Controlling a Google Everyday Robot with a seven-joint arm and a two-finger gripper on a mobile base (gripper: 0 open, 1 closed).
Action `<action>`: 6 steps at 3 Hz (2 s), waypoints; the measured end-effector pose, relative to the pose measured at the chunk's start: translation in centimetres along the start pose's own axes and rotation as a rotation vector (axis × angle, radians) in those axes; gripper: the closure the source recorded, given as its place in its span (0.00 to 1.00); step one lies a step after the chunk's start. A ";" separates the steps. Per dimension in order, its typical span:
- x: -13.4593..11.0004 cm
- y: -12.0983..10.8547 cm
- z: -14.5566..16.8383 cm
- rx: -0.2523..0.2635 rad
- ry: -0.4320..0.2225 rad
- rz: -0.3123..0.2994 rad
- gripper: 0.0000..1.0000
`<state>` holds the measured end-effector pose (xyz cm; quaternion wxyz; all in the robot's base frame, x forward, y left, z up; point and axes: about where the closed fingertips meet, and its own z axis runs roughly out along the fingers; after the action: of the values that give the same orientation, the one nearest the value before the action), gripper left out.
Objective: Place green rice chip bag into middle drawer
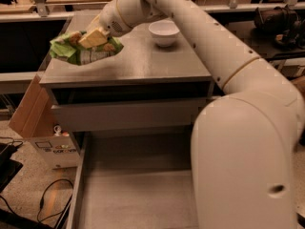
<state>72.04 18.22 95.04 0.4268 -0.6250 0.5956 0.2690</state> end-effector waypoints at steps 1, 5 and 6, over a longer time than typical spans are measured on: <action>-1.1 1.8 -3.4 0.009 0.022 -0.005 1.00; 21.1 21.7 -14.6 0.084 0.056 0.393 1.00; 28.8 27.0 -9.1 0.059 0.036 0.502 1.00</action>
Offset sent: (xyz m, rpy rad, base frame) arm -0.1234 -0.1737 -0.0509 -0.0978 0.3191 -0.2688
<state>48.37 -2.41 69.45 0.3540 -0.4495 0.7473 0.3378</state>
